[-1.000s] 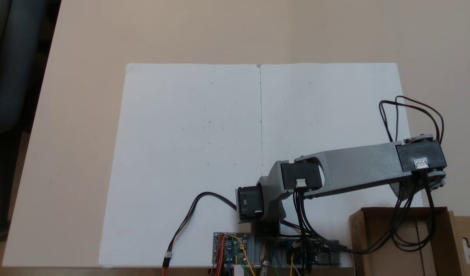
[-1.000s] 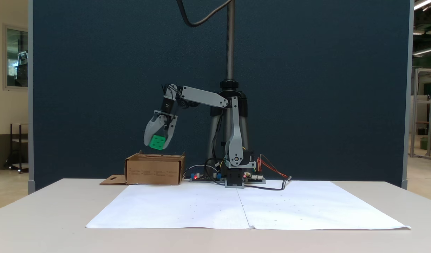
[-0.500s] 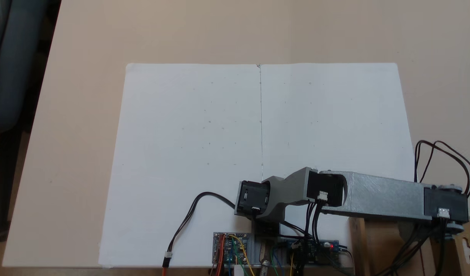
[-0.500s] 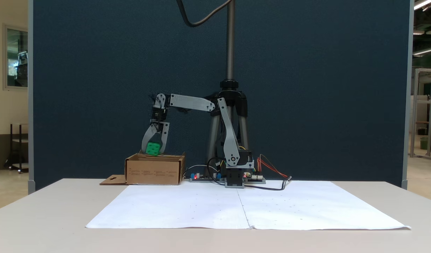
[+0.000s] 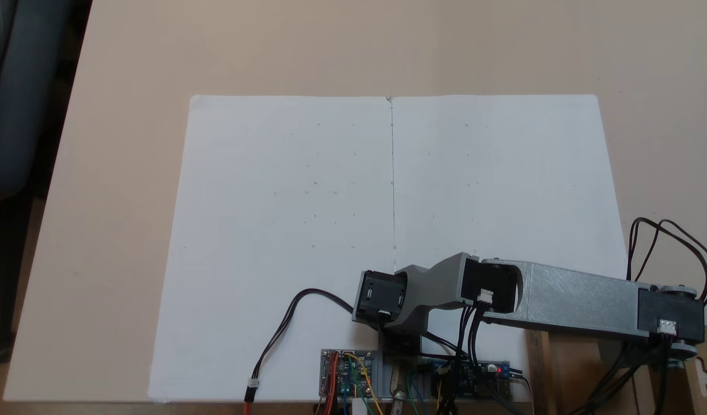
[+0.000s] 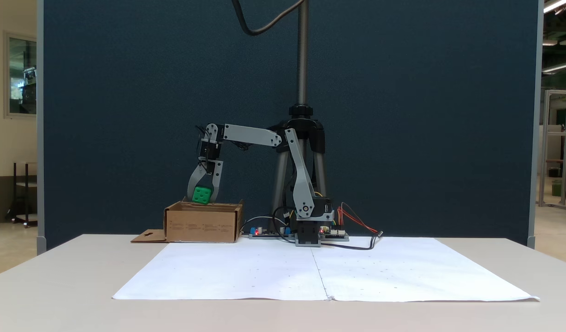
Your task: Grasp a green dice and put it in the bin.
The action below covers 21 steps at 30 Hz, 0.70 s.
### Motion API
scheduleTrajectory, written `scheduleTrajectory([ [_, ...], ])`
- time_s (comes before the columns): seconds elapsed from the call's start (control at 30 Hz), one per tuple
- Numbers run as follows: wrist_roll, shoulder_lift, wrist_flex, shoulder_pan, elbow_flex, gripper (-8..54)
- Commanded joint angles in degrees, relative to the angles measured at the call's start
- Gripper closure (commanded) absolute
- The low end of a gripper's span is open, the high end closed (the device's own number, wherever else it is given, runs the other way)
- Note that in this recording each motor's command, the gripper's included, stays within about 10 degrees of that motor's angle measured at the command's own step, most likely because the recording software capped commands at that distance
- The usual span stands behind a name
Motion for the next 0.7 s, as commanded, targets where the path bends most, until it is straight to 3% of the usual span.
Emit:
scheduleTrajectory([
  [0.0, 3.5, 1.4, 1.8, 0.6, -1.8, 8.0],
  [0.1, 3.5, 1.5, 1.8, 0.4, -1.8, -0.5],
  [0.23, 5.6, 1.6, 1.2, -2.8, -1.8, 0.9],
  [0.37, 13.4, 7.7, 0.4, -10.5, -2.3, 1.1],
  [0.53, 18.8, 15.5, -5.8, -26.6, -2.3, 1.1],
  [0.67, 19.0, 16.3, -16.4, -43.8, -2.3, 1.1],
])
